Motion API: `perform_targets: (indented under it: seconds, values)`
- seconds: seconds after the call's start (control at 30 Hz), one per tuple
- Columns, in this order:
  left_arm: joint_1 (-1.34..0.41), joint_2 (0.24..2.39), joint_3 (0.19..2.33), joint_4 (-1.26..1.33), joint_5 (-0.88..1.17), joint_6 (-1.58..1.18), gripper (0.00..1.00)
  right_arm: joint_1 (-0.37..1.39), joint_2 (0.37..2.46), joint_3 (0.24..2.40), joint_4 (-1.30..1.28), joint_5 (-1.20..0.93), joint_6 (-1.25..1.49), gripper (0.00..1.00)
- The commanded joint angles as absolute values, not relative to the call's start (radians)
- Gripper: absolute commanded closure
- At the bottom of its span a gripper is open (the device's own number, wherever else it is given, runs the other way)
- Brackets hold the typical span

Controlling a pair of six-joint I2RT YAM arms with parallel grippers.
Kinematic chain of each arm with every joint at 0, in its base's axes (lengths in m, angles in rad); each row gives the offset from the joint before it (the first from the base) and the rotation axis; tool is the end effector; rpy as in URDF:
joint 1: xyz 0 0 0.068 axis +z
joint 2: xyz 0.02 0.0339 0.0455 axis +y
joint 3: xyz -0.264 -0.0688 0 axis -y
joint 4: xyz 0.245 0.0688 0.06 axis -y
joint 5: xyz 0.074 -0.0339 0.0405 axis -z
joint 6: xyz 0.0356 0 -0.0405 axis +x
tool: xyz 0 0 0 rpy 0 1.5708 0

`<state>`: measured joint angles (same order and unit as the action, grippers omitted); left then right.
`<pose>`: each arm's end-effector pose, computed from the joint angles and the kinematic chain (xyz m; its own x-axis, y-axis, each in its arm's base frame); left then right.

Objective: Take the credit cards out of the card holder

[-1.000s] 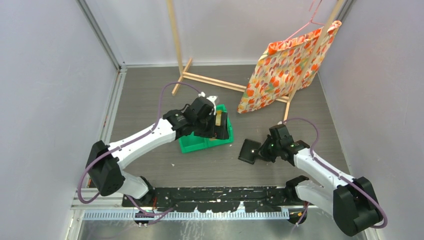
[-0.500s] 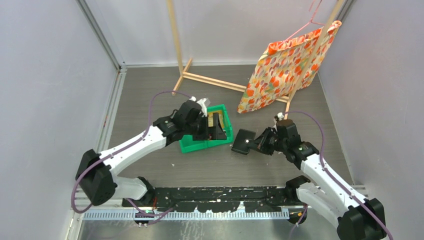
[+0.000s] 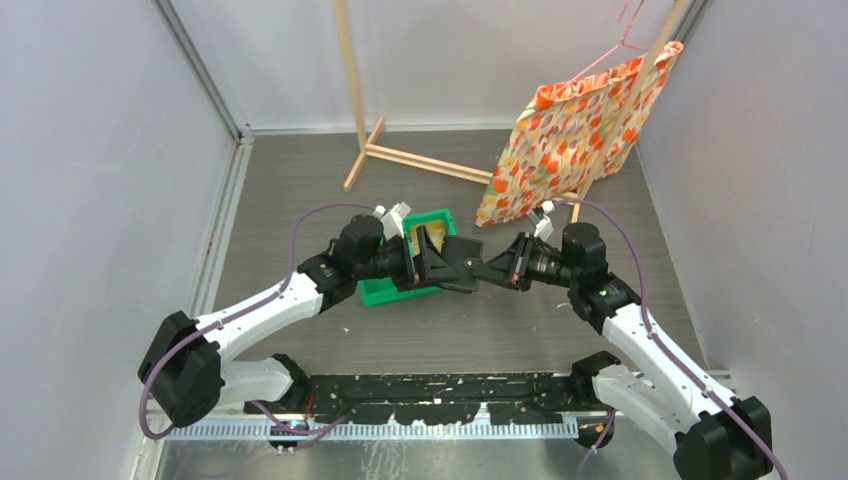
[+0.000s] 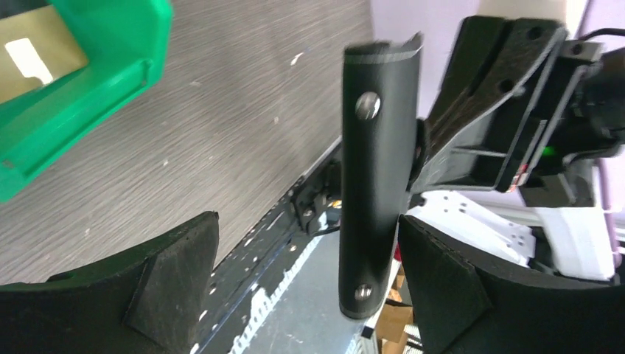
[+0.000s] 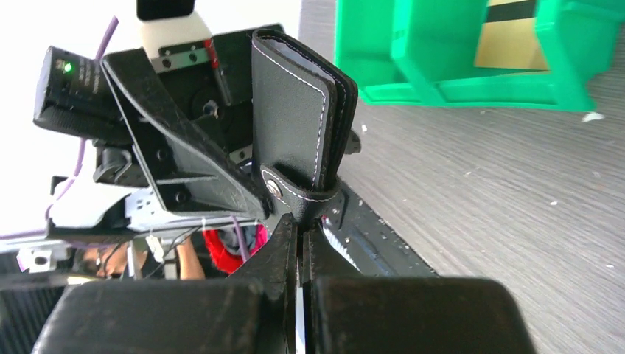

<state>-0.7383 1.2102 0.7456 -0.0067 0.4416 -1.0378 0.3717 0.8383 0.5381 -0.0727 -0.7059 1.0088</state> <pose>0.1875 -0.1912 0.2562 -0.9373 -0.1999 -0.2856 0.1630 0.4727 -0.8660 0.1681 0.0903 0.2578 -0.8911 0.3438 -0.2963 -0.1600 0.3729 0.9140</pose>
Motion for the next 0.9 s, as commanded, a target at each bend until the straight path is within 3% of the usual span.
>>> perform_targets:
  seconds: [0.0,0.2,0.3,0.37,0.47,0.5,0.57,0.6,0.7,0.87]
  values:
    - [-0.728,1.184,0.754,0.198,0.529,-1.101,0.1,0.375,0.838,0.575,0.084,-0.856,1.077,0.99]
    - [-0.713,1.189,0.739,0.312,0.546,-1.159,0.19,0.376,0.837,0.544,0.116,-0.88,1.099,0.99]
    - [-0.713,1.2,0.745,0.317,0.551,-1.164,0.32,0.376,0.83,0.539,0.121,-0.879,1.102,0.99]
    - [-0.713,1.205,0.742,0.325,0.552,-1.176,0.48,0.376,0.831,0.532,0.119,-0.873,1.102,0.99]
    - [-0.713,1.199,0.74,0.306,0.522,-1.182,0.91,0.377,0.825,0.537,0.03,-0.838,1.059,0.99]
    - [-0.713,1.196,0.744,0.283,0.513,-1.175,0.98,0.376,0.821,0.559,-0.082,-0.8,1.005,0.92]
    - [-0.713,1.189,0.754,0.226,0.487,-1.154,1.0,0.377,0.8,0.625,-0.318,-0.653,0.892,0.47]
    - [-0.714,1.185,0.76,0.191,0.469,-1.142,0.99,0.378,0.78,0.646,-0.385,-0.581,0.868,0.37]
    - [-0.714,1.175,0.796,0.041,0.402,-1.081,0.99,0.395,0.716,0.703,-0.5,-0.39,0.859,0.32]
    - [-0.716,1.178,0.847,-0.075,0.33,-1.05,0.99,0.539,0.759,0.855,-0.676,-0.104,0.831,0.38]
